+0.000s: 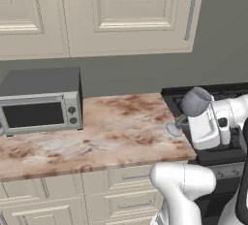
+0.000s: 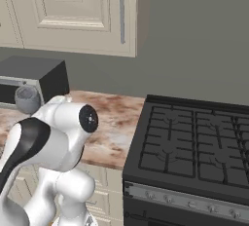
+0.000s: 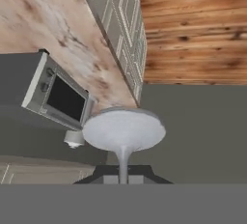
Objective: Retrieve the wine glasses from the counter and place one next to each plate.
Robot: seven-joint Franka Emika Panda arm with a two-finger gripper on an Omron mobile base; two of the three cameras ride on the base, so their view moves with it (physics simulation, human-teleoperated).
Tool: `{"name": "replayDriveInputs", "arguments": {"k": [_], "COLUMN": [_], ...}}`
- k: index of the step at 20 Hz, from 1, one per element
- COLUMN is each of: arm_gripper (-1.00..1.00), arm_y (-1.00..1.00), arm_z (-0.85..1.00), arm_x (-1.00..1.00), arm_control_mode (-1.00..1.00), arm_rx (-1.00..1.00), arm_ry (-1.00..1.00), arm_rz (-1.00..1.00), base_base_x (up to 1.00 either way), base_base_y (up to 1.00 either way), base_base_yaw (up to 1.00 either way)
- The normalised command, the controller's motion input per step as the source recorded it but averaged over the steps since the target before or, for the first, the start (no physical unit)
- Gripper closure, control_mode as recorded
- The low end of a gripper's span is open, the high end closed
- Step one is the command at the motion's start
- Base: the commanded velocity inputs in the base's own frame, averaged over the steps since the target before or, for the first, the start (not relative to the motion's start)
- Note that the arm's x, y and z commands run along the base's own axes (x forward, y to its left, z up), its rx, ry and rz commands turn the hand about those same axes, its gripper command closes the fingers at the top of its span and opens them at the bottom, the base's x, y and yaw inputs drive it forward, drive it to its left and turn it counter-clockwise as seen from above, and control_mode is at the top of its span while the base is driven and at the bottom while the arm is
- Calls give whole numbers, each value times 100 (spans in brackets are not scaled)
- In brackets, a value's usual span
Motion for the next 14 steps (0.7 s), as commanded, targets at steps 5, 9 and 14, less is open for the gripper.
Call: {"name": "replayDriveInputs", "arguments": {"k": [5,9,14], "arm_gripper": [100,100,100], "arm_y": [1,0,0], "arm_z": [55,57,17], "arm_x": [-61,-56,-33], "arm_control_mode": [-100,-100,100], "arm_rx": [-6,0,0], "arm_ry": [-4,-15,-6], "arm_rz": [-6,0,0], "base_base_x": [0,0,-24], "base_base_y": [0,0,3], "base_base_yaw": [0,0,0]}}
